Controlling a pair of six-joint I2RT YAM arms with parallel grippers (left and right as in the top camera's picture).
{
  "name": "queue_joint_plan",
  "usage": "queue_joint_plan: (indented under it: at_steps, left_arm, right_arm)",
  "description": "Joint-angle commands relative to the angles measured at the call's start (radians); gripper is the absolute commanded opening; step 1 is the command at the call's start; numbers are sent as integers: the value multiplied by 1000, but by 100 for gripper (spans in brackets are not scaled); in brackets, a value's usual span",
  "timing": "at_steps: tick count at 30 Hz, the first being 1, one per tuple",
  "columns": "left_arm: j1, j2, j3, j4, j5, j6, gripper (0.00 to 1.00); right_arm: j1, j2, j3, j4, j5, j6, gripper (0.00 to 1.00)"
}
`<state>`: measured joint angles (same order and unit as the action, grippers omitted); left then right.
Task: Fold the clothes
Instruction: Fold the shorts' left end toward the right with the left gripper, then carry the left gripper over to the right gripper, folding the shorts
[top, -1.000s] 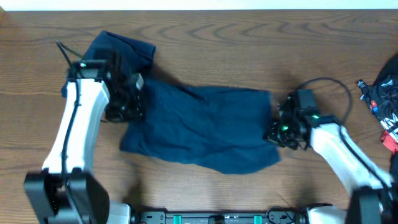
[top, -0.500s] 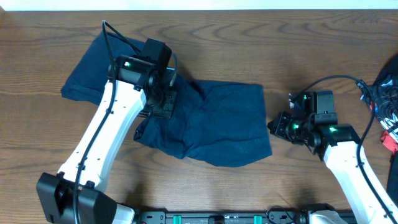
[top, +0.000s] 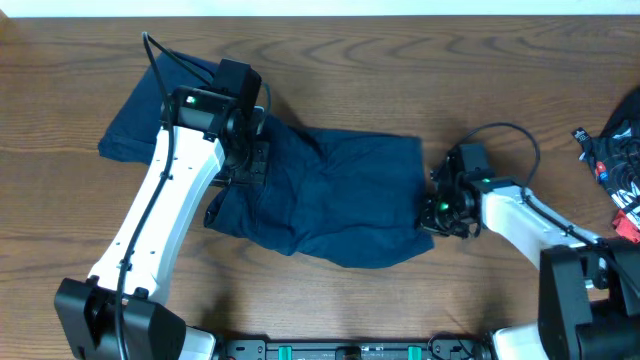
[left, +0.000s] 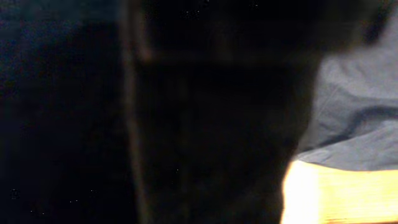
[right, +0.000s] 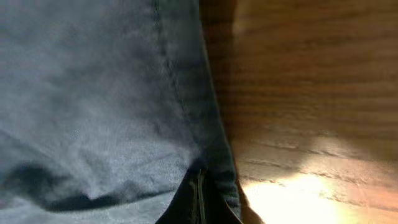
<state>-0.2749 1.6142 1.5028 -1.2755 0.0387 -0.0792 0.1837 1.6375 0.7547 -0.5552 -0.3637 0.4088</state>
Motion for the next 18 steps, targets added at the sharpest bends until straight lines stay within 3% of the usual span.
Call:
queue_joint_plan:
  at_steps: [1,11,15,18]
  left_arm:
    - [6,3,10,-8,-23,-12,6]
    - [11,3,56,13,-7,-65,6]
    - [8,6,58,52,153,-71,6]
    - [-19,6,58,66,193,-114,6]
  right_arm:
    - [47,64,-17,-40,9,18,1]
    - [219,81,-17,-234,-6,150,1]
    - [269,81,-17,-229,-2,171,1]
    - [269,81,-17,-230,-1,170,1]
